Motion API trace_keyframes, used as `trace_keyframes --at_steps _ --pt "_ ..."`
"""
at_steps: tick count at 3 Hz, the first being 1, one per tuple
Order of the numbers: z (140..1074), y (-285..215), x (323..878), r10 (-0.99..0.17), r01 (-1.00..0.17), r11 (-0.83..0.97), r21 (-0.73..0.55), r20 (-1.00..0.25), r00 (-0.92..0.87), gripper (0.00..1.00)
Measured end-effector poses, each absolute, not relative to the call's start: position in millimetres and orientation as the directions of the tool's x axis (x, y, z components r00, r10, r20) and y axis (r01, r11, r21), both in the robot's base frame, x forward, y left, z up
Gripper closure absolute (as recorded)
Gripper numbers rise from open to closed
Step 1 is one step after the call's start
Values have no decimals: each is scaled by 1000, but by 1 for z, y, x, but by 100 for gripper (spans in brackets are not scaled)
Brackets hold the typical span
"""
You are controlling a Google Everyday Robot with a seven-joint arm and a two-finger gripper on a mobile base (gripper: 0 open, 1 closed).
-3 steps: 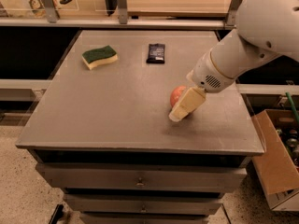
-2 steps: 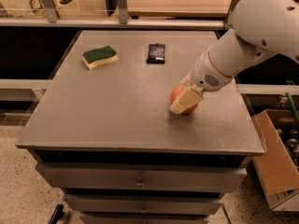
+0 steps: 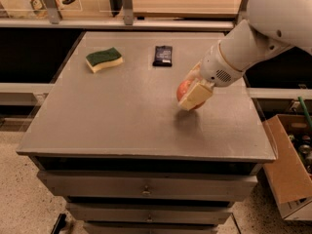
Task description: Move apple near sponge
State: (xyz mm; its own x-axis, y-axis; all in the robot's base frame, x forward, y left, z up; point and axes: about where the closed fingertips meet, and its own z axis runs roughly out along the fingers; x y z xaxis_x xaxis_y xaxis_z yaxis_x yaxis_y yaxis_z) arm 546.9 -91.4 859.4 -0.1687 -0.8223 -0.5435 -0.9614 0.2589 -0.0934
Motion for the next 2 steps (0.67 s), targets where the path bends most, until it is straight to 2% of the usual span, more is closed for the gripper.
trace_keyframes --at_steps 1,2 --pt "882 -73 551 -789 -967 230 -106 -602 -121 100" --pt "910 -42 556 -726 -972 215 -94 -681 -95 100"
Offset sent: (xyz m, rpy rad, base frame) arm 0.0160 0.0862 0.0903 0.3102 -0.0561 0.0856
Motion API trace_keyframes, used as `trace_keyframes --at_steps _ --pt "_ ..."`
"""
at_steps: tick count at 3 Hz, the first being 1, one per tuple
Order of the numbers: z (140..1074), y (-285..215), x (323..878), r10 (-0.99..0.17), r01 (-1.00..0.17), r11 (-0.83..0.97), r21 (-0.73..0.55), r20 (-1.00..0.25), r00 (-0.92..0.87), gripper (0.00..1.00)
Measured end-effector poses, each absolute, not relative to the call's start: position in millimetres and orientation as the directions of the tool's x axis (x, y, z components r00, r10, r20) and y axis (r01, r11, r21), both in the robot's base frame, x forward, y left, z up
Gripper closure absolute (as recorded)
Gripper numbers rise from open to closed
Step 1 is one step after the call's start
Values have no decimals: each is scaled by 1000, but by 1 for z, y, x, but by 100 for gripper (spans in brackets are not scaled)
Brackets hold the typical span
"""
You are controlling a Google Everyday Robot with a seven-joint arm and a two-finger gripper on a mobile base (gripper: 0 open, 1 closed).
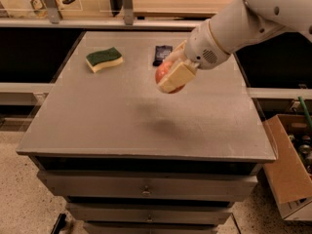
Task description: Move apple near sponge
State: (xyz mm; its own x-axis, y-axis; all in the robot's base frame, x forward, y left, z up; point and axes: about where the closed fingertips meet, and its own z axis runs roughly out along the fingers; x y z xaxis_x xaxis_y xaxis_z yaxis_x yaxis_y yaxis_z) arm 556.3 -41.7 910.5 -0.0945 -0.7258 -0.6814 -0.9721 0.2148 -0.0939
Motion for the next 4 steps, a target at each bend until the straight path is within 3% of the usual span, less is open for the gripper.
trace_keyframes --at_steps 3,4 --pt "967 40 576 -623 -973 197 -123 -781 -27 100" --pt "978 59 596 -608 -945 284 -163 -793 -46 100"
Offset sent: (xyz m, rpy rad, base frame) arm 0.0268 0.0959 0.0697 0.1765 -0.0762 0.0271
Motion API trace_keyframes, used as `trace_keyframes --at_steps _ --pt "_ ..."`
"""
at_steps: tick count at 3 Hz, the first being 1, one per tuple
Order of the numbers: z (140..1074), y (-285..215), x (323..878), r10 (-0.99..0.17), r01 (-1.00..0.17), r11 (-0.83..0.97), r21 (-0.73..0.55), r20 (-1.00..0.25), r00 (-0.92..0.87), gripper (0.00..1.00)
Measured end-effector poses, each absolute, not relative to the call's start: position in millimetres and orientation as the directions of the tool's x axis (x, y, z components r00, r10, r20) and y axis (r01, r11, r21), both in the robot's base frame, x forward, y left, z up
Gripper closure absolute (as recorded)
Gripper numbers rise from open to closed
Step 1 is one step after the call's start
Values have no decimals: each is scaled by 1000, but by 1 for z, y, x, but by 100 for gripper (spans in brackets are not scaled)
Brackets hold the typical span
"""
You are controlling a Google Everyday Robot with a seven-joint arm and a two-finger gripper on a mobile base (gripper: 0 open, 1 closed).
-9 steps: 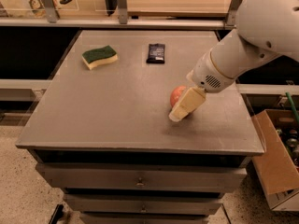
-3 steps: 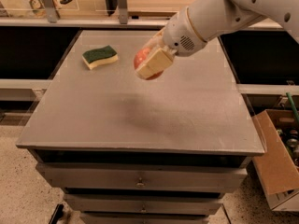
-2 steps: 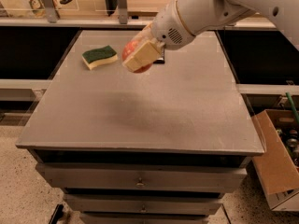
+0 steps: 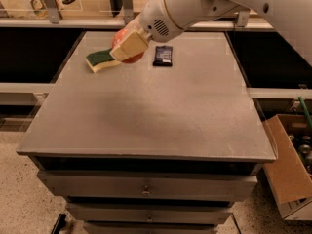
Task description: Move apple near sponge
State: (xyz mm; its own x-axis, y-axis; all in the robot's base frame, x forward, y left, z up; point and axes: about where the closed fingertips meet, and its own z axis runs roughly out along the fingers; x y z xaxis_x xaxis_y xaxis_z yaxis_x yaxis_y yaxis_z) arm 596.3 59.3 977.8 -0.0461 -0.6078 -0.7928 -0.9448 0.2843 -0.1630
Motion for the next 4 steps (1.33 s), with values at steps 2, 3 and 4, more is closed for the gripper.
trace_keyframes --at_steps 2,3,4 --pt "960 70 600 -581 -946 294 -133 -811 -66 100" --pt "928 84 612 -551 -934 344 -95 -826 -119 100" --pt "906 92 627 -532 -909 408 -84 -831 -162 100"
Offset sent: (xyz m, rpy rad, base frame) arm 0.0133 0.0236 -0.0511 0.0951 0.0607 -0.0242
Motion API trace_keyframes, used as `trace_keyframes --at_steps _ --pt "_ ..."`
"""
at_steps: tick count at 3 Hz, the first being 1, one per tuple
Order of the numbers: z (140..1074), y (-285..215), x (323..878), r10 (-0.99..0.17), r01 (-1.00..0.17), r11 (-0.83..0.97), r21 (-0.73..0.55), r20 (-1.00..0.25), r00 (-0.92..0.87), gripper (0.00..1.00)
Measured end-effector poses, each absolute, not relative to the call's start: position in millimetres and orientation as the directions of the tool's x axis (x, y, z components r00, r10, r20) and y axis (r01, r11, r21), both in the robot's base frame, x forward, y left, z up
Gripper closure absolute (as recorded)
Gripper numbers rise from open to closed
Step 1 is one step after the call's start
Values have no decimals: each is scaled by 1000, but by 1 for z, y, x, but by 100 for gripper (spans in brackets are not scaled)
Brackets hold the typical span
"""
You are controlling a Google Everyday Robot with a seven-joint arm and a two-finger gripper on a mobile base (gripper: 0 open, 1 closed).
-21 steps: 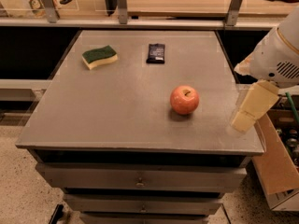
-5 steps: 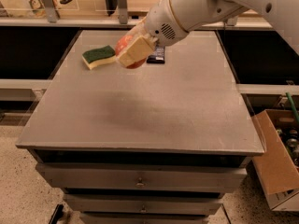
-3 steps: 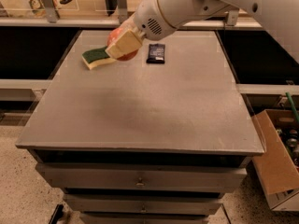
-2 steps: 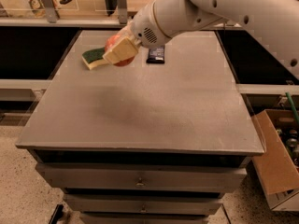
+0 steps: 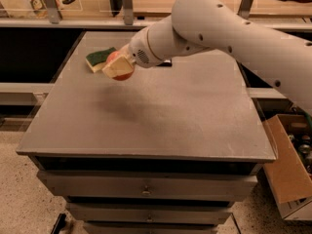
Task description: Move apple near sponge
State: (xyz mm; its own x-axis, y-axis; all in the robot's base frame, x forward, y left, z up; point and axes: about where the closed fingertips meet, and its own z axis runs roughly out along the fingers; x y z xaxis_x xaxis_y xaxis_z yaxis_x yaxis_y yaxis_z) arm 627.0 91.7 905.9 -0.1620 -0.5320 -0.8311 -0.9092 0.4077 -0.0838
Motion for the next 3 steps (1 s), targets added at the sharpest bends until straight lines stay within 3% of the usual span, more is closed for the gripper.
trace_keyframes --at_steps 3 --pt "855 119 678 -473 -866 497 -56 -854 -216 100"
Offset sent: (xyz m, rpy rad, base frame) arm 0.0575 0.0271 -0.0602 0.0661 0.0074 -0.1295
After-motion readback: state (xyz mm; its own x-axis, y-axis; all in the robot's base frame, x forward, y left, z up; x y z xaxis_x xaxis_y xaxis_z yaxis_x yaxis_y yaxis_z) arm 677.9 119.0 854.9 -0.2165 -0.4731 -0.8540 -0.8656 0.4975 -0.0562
